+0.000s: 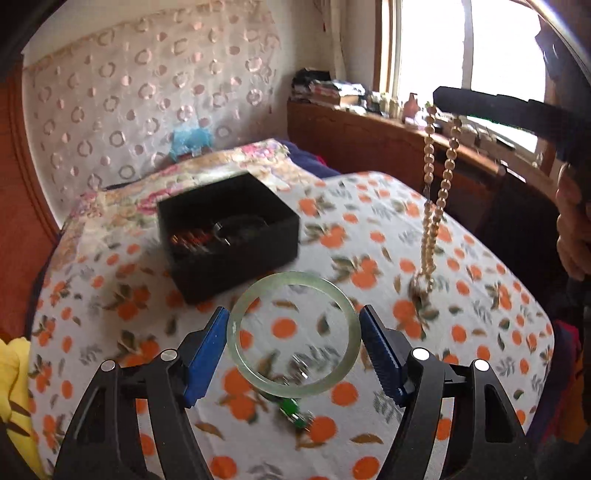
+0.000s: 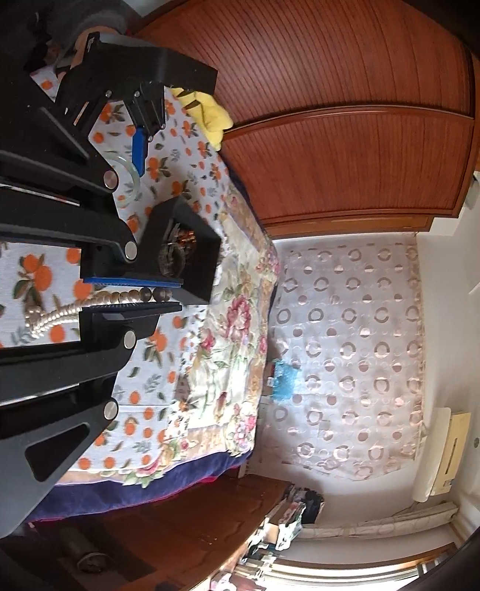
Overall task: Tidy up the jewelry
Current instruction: 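Grasp the jade bangle with the left tool while the right tool holds the pearls, then lower jade bangle and pearls into the black box and open both tools, then grasp the green pendant with the left tool, then grasp the small gold earring with the right tool while the left tool holds the pendant, then lower pendant and earring into the black box and open both tools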
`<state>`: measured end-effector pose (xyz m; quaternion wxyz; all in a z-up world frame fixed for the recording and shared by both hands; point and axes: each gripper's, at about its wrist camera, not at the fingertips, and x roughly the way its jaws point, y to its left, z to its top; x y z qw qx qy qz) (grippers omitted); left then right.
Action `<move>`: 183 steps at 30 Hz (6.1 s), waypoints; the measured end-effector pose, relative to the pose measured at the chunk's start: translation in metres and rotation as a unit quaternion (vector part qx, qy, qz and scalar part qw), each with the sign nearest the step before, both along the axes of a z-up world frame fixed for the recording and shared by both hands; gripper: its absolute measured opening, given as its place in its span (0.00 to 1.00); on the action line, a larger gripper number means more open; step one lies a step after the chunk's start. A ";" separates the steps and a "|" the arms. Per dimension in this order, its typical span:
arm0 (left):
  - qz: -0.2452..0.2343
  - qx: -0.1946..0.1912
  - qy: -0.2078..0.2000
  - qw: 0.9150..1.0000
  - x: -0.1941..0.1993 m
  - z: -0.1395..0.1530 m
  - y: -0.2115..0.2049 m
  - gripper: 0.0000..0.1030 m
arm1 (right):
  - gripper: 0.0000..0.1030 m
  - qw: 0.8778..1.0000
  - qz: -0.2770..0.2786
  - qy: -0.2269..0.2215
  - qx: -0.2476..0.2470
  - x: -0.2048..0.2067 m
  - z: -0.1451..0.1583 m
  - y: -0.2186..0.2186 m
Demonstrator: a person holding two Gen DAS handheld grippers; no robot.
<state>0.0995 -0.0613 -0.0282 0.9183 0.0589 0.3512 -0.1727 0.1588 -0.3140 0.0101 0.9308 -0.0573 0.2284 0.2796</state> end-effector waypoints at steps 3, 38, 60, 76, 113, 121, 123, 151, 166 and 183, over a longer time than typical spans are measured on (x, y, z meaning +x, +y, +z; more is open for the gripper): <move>0.011 -0.003 -0.010 1.000 0.010 0.010 0.009 0.67 | 0.08 1.000 0.005 -0.009 0.008 0.008 0.012 0.004; 0.058 -0.031 0.024 0.998 0.136 0.019 0.051 0.68 | 0.08 0.996 0.079 -0.028 0.012 0.113 0.092 0.074; 0.105 -0.043 0.027 0.993 0.084 0.013 0.089 0.73 | 0.08 0.993 0.107 0.046 -0.023 0.142 0.024 0.120; 0.107 -0.039 0.064 0.991 0.044 -0.014 0.091 0.73 | 0.19 0.991 0.098 0.079 -0.042 0.102 -0.025 0.101; 0.007 0.015 0.103 0.995 -0.005 -0.055 0.015 0.44 | 0.16 0.971 0.086 0.166 -0.148 -0.013 -0.150 0.059; -0.001 0.017 0.101 0.995 -0.008 -0.055 0.009 0.31 | 0.16 0.973 0.076 0.166 -0.139 -0.009 -0.147 0.056; -0.005 0.020 0.099 0.995 -0.009 -0.055 0.006 0.28 | 0.16 0.973 0.076 0.165 -0.139 -0.008 -0.146 0.056; 0.032 -0.024 0.040 0.998 0.033 0.008 0.046 0.01 | 0.16 0.983 0.078 0.130 -0.105 0.025 -0.116 0.068; 0.043 -0.036 -0.041 0.998 0.081 0.077 0.051 0.01 | 0.16 0.991 0.079 0.087 -0.061 0.081 -0.068 0.086; 0.068 -0.029 -0.031 0.997 0.134 0.069 0.057 0.01 | 0.16 0.992 0.080 0.089 -0.050 0.139 -0.074 0.122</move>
